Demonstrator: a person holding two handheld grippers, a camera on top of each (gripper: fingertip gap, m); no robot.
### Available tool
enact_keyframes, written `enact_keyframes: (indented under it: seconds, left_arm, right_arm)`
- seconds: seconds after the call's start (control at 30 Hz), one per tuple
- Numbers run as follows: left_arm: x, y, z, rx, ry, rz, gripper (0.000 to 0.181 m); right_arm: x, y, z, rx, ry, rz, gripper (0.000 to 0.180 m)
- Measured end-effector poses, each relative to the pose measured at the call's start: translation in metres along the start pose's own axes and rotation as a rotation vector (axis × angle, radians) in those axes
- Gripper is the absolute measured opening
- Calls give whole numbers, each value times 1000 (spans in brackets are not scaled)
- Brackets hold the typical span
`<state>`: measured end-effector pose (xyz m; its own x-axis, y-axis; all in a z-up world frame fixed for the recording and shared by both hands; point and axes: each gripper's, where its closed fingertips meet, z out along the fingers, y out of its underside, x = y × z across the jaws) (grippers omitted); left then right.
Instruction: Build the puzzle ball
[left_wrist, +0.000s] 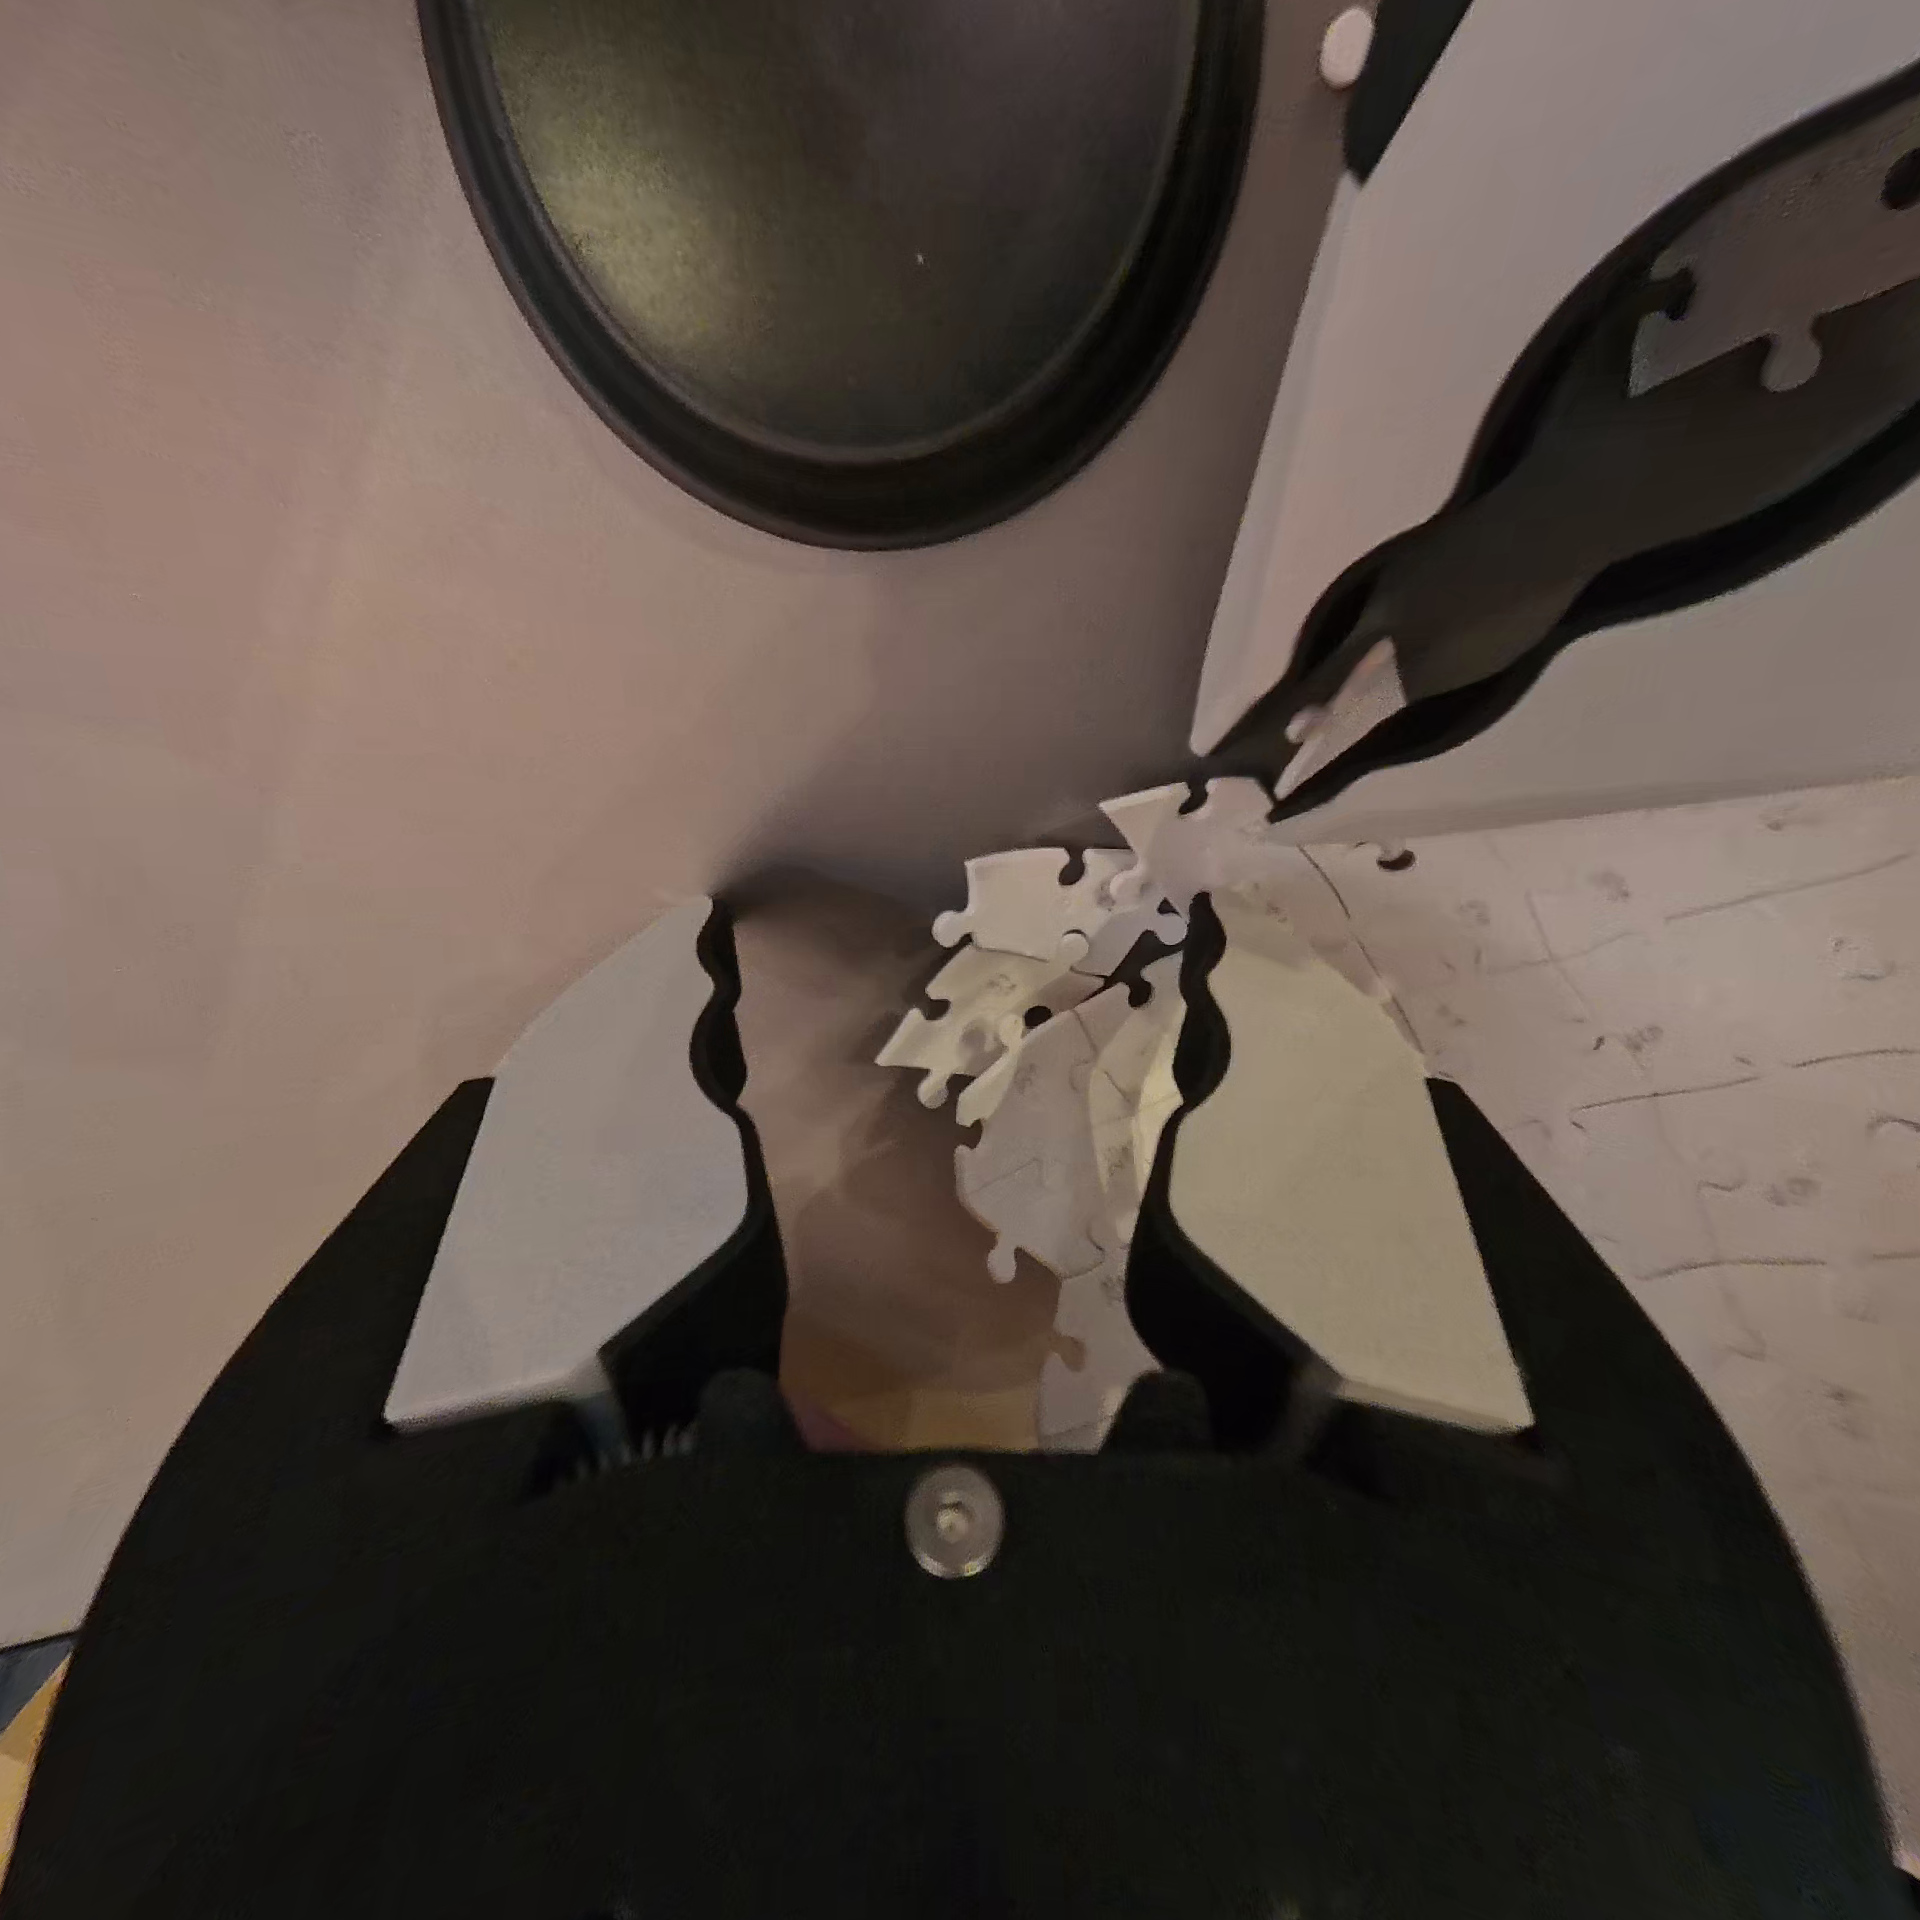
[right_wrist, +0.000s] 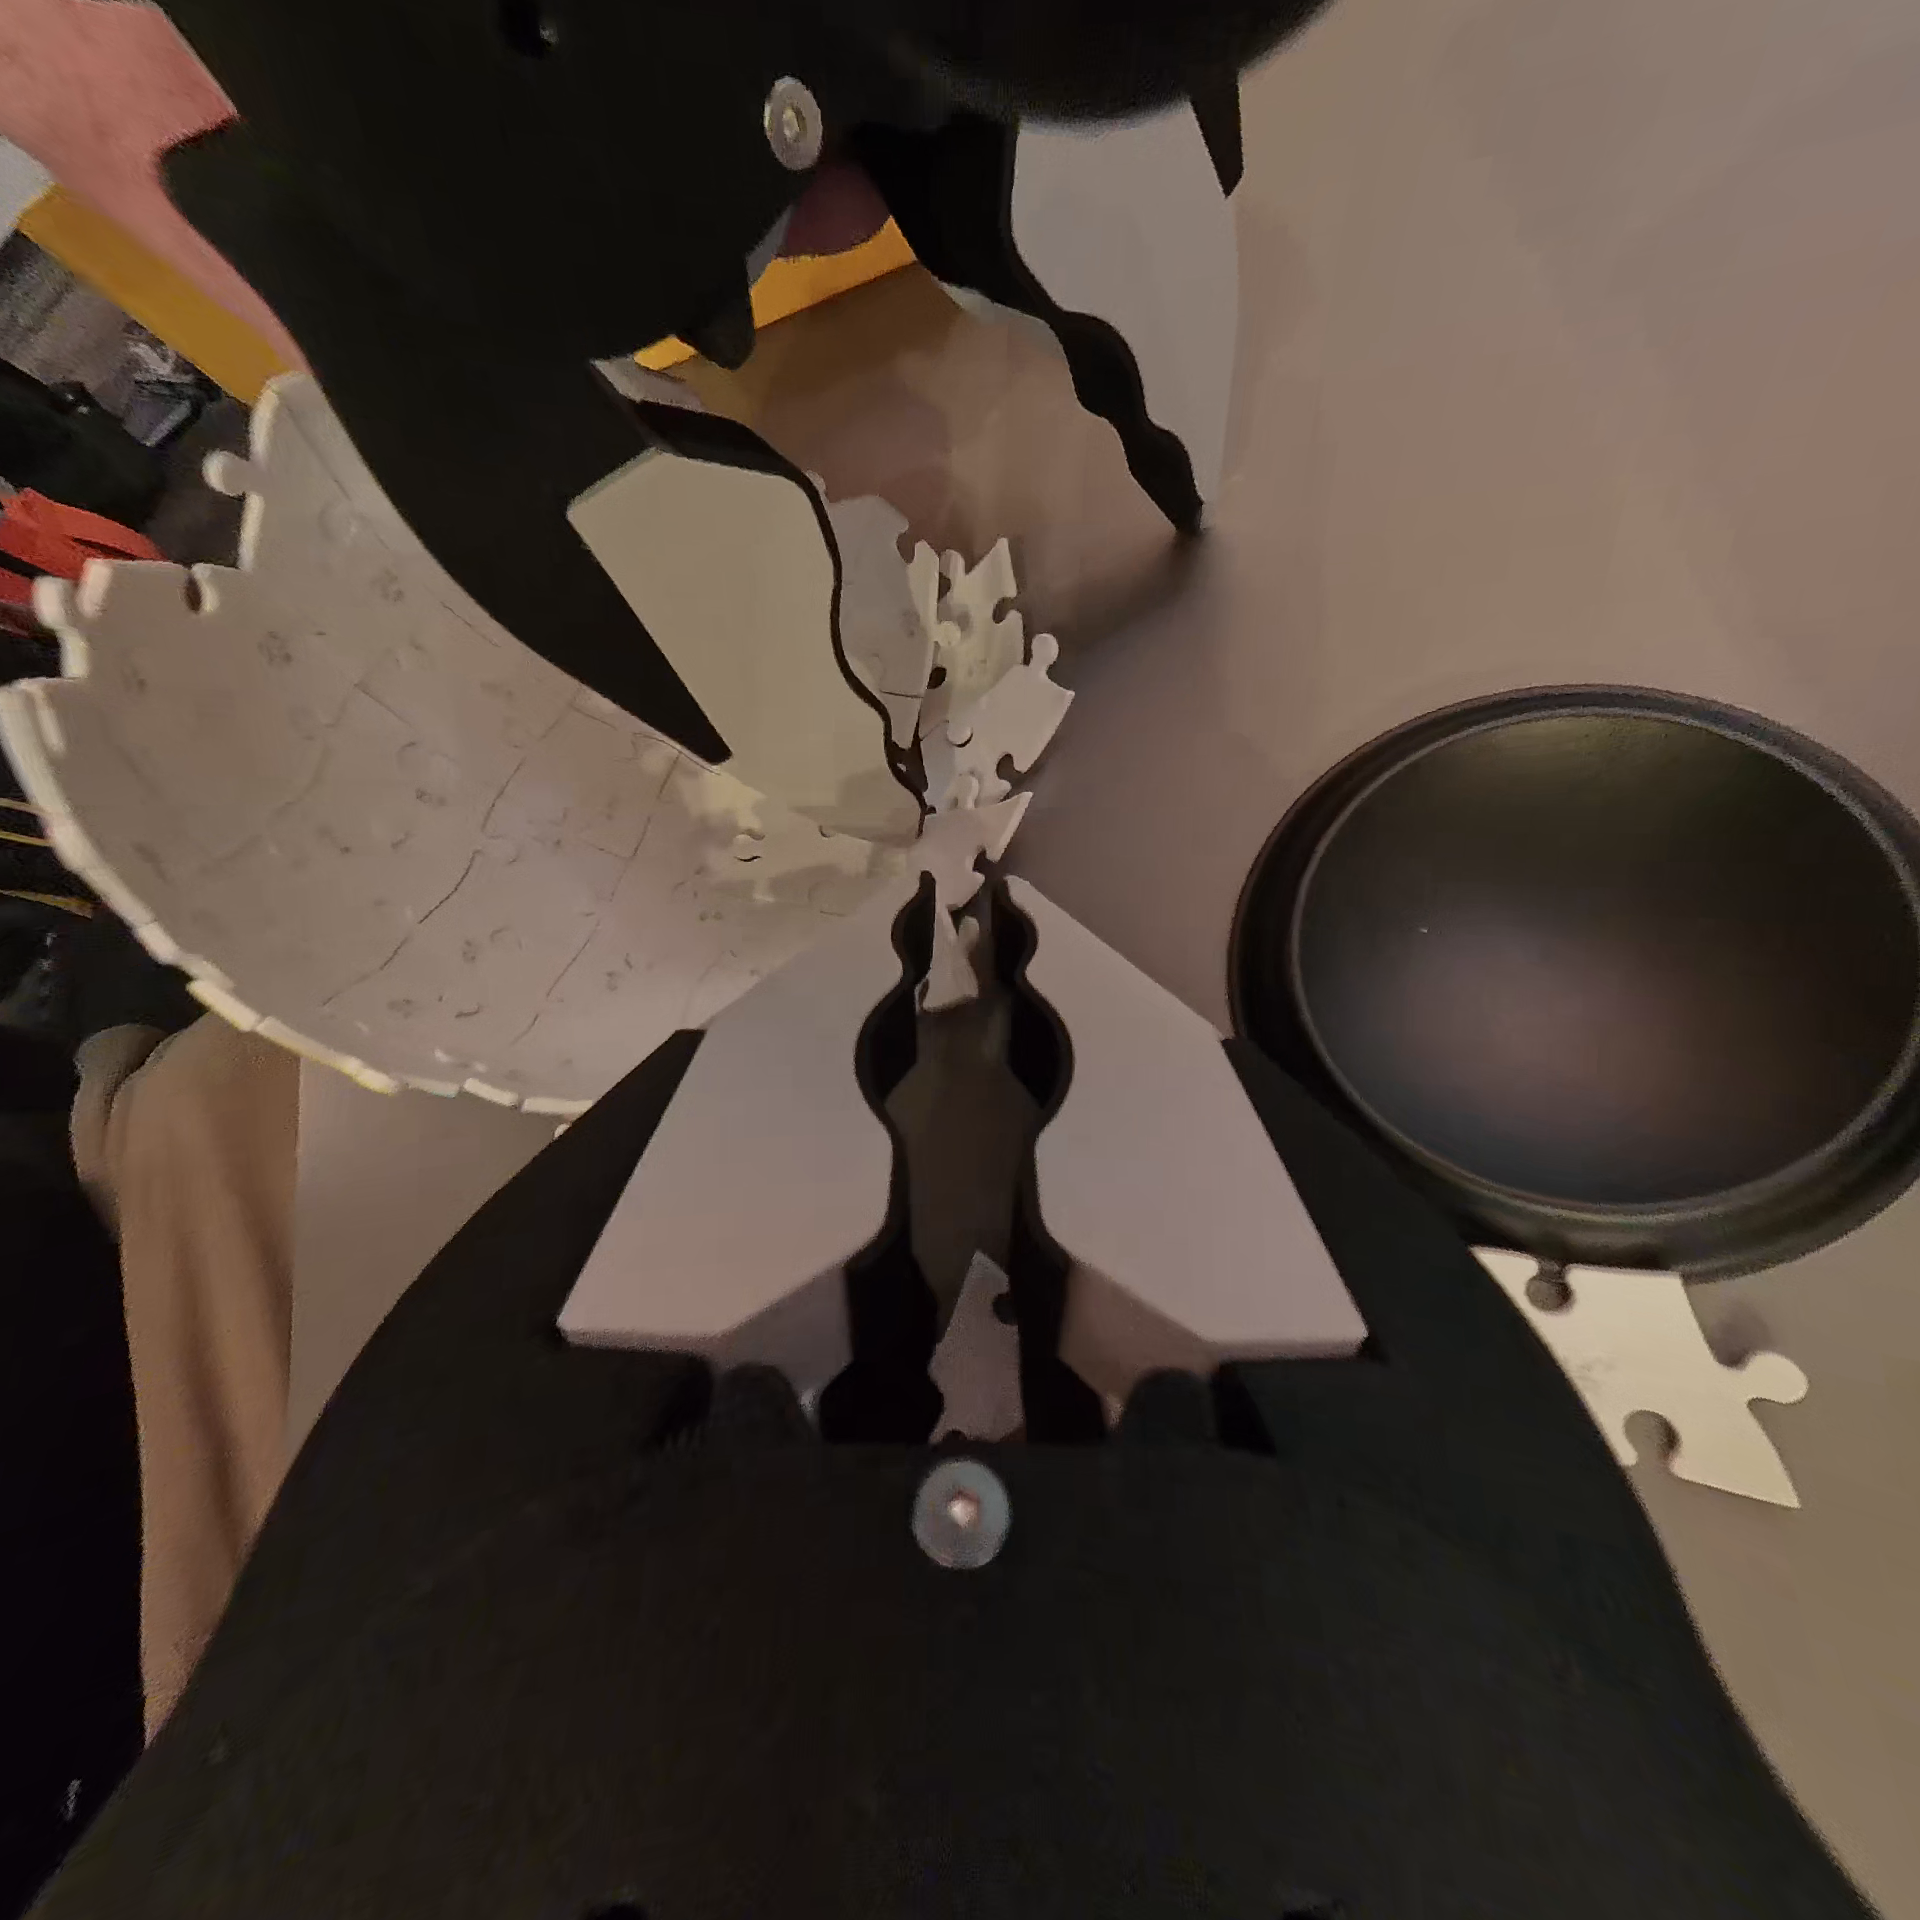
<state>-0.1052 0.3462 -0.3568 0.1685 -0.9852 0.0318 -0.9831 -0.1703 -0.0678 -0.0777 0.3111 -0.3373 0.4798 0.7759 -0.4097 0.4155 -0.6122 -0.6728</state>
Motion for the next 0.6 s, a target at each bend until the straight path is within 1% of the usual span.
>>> enact_keyframes:
  seconds: [0.03,0.17,0.4,0.47,0.6]
  left_arm:
    - [0,0,0,0,0,2,81]
    - [0,0,0,-13,-9,9,82]
    - [0,-1,-1,-9,-23,28,83]
    - [0,-2,-1,-3,-21,38,82]
    - [2,-4,0,14,-10,51,83]
  right_arm:
    - [-1,-1,-2,4,-8,-5,7]
    - [-4,-1,-9,-11,-26,-57,2]
    - [-5,10,-16,-68,-52,-99,4]
    - [-5,7,-17,-41,-78,-75,3]
    - [-18,-3,-17,20,-161,-93,0]
